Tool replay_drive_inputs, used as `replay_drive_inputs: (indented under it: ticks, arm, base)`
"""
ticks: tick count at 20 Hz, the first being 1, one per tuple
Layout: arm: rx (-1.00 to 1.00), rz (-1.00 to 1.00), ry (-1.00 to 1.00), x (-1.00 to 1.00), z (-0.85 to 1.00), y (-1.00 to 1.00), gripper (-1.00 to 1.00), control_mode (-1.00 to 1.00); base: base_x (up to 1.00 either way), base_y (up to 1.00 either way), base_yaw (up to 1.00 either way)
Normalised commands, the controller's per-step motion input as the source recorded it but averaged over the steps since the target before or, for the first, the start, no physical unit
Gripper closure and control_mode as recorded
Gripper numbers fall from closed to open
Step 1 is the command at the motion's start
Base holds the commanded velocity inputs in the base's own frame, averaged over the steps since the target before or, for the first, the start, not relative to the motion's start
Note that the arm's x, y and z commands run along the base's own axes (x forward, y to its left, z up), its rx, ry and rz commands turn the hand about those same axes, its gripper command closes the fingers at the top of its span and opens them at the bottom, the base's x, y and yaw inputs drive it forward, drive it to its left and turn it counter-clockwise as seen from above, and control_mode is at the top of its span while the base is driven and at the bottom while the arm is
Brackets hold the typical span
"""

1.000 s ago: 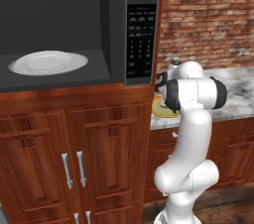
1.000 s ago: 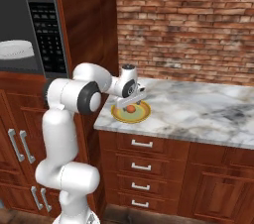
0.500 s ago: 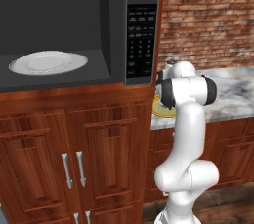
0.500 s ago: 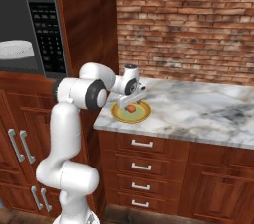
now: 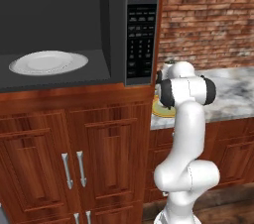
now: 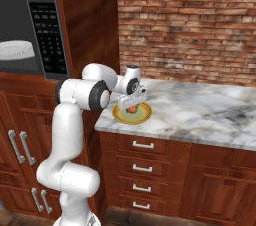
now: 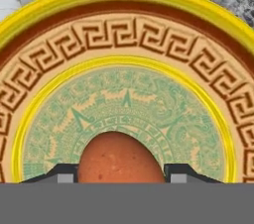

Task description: Pick the egg from the counter and place it in the microwave.

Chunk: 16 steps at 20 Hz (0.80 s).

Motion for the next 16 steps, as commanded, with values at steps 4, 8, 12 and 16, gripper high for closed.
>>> replay_drive_inputs:
  ticks: [4,8,12,16]
  arm:
    - [0.00,0.00,0.01,-0.15,-0.10,-0.02,1.00,-1.00]
    - [0.02,0.00,0.00,-0.41,0.81,-0.08,1.00,-1.00]
    - [0.07,0.00,-0.04,-1.00,0.84,-0.20,1.00,-1.00]
    - [0.10,0.00,-0.12,-1.00,0.93,-0.21,1.00,-1.00]
  base:
    - [0.00,0.00,0.00]
    - [0.00,0.00,0.00]
    - [0.00,0.00,0.00]
    - [0.00,0.00,0.00]
